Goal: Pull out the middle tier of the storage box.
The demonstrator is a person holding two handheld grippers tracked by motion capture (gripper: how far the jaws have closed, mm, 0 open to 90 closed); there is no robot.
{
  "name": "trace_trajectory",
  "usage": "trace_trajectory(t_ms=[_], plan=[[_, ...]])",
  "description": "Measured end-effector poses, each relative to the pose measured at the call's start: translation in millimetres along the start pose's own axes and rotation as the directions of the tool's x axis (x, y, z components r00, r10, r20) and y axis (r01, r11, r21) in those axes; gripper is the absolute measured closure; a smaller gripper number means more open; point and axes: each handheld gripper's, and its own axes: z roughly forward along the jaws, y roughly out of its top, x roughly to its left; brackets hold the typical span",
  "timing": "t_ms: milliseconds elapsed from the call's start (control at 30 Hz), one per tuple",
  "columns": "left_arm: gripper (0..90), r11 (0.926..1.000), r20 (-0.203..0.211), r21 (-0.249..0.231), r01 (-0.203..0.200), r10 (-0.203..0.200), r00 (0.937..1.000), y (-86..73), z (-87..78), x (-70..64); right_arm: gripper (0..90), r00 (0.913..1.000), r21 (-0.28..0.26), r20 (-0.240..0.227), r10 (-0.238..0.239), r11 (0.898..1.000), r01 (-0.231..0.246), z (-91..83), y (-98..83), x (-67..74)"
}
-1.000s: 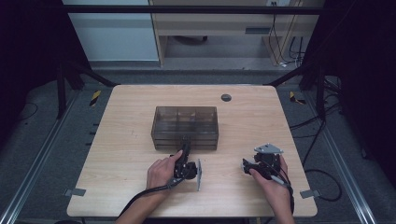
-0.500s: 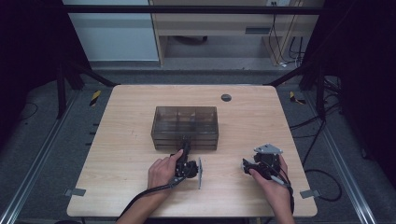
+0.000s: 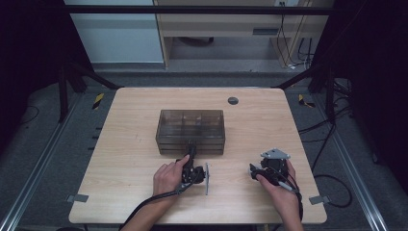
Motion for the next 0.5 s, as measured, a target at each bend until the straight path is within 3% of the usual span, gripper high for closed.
trace_trajectory(t_ms=[500], plan=[[79.2,0.9999,0.000,0.005,0.015,-0.015,0.9999,1.2,0.2,-0.3,24.3,1.0000,0.001,-0.001,-0.004,1.000,0.004,0.1,0.1,0.5]])
